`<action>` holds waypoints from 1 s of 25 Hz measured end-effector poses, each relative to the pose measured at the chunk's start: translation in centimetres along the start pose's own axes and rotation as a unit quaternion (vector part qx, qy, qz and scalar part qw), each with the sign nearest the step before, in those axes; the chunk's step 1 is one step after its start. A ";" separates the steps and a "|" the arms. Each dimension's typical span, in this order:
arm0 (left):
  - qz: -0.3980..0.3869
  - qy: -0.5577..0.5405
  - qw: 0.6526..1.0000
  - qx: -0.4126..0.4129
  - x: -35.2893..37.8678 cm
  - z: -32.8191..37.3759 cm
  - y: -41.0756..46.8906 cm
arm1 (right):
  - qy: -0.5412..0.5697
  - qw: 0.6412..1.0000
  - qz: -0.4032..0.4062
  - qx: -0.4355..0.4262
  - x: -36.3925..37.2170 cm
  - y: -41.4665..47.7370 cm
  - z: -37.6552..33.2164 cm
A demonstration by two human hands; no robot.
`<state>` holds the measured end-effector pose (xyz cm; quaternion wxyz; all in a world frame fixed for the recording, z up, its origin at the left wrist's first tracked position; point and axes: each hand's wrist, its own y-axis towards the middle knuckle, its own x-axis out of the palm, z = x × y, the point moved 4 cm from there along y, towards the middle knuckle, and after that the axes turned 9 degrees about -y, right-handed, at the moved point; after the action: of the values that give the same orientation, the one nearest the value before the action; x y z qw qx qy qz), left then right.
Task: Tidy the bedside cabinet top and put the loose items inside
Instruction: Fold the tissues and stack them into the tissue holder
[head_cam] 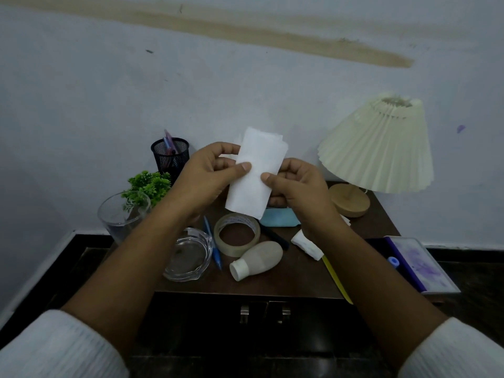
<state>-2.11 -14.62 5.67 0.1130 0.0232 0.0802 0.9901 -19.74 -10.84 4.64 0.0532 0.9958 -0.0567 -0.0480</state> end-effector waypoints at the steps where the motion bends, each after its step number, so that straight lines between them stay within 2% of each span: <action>1: -0.015 0.002 1.000 -0.002 0.3 -0.1 -0.1 | 0.000 1.000 0.012 -0.001 -0.3 0.0 -0.2; 6: 0.014 0.013 1.000 0.010 0.3 -0.5 0.2 | -0.023 0.997 0.052 -0.046 -0.8 -0.1 -0.1; 8: 0.015 0.023 0.999 0.030 0.4 -0.4 0.2 | -0.034 0.996 0.046 -0.067 -0.9 -0.1 -0.3; 12: -0.024 0.037 0.998 0.033 1.0 0.0 -0.5 | -0.033 0.998 -0.018 -0.047 -0.6 -0.6 -0.7; 19: -0.096 -0.023 0.995 -0.017 1.3 -0.1 -0.7 | -0.021 0.999 -0.011 -0.031 -1.3 -0.1 -0.4; 25: -0.076 -0.040 0.996 -0.012 1.2 -0.4 -0.5 | -0.017 0.999 -0.004 -0.046 -1.4 0.1 -0.1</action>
<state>-3.22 -13.94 5.25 0.1914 0.0554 0.0650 0.9778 -21.12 -10.76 4.91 0.0979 0.9916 -0.0511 -0.0676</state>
